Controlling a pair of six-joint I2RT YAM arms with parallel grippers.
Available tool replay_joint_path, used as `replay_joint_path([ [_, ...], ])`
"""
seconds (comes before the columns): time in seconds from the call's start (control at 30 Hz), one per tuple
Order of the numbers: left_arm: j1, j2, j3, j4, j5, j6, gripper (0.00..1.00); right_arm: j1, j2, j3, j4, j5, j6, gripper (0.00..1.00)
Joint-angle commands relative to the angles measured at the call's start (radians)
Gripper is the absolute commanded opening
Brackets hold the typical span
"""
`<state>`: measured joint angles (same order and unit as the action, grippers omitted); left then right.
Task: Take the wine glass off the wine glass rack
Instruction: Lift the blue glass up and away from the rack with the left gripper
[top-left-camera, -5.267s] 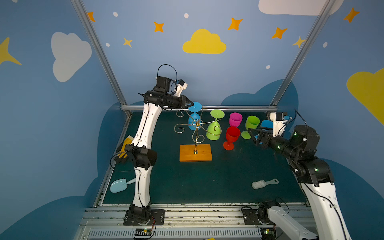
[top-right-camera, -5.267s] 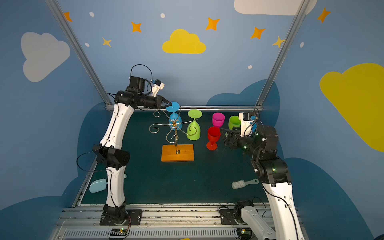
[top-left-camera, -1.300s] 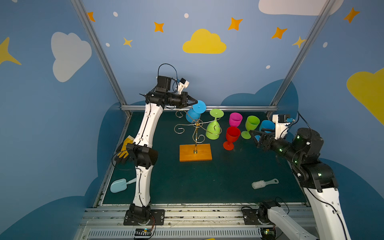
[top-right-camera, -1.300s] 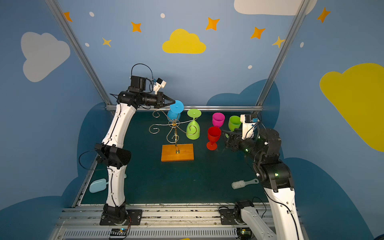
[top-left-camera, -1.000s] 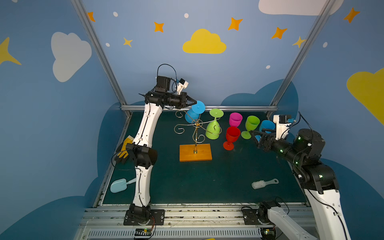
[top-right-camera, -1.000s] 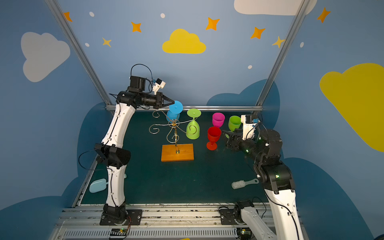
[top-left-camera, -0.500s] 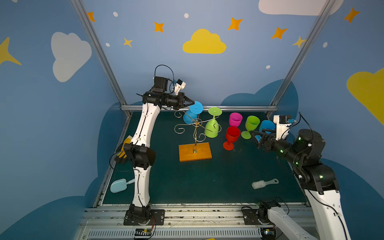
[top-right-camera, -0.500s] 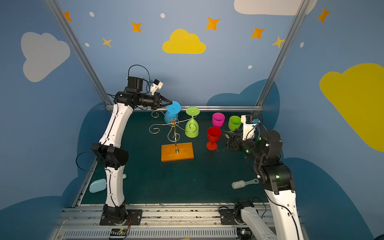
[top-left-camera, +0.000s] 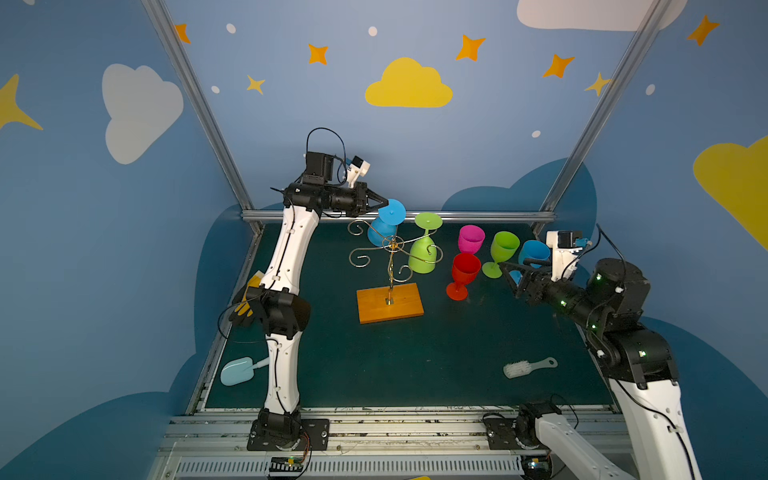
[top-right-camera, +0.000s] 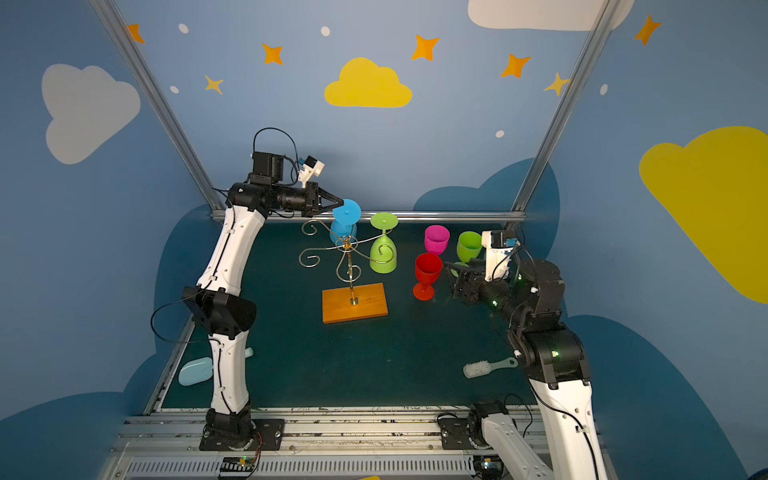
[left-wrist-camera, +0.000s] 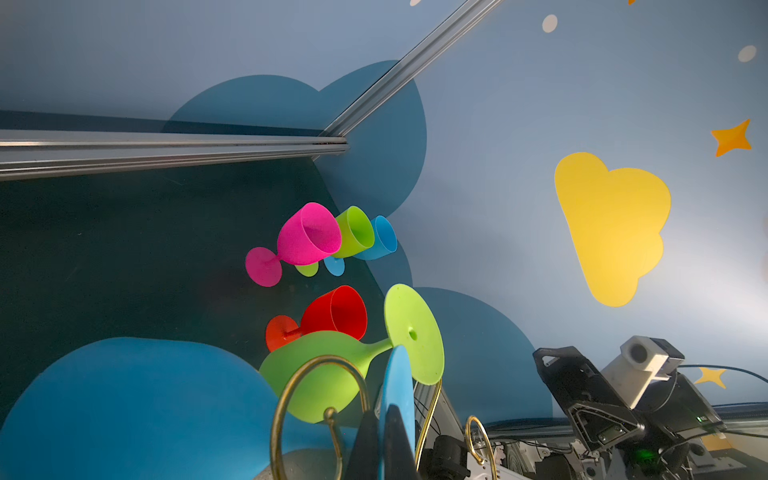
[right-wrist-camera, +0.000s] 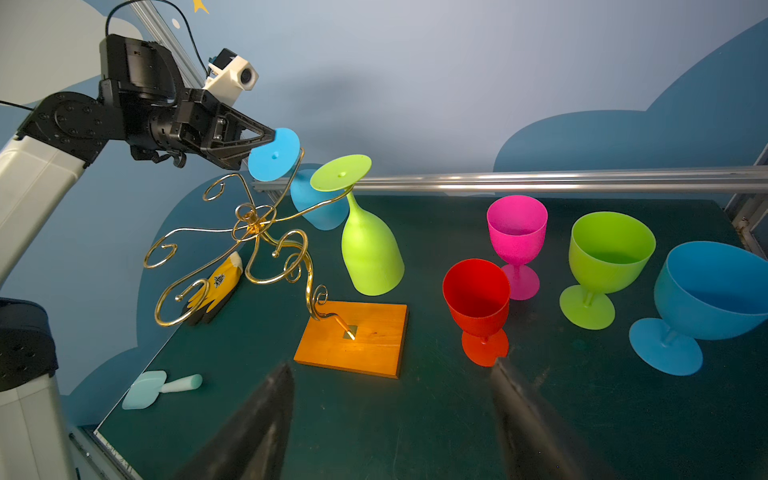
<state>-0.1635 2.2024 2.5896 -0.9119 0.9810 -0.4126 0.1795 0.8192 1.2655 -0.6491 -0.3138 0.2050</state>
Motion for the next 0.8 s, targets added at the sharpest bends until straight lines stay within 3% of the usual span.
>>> replay_joint_path([
  [0.0,0.016,-0.059,0.003,0.017,0.022,0.005,0.03,0.002,-0.009,0.009,0.0,0.009,0.004,0.74],
  [0.77,0.035,-0.057,0.006,-0.07,0.062,0.041,0.03,0.003,-0.005,0.008,0.0,0.006,0.003,0.74],
])
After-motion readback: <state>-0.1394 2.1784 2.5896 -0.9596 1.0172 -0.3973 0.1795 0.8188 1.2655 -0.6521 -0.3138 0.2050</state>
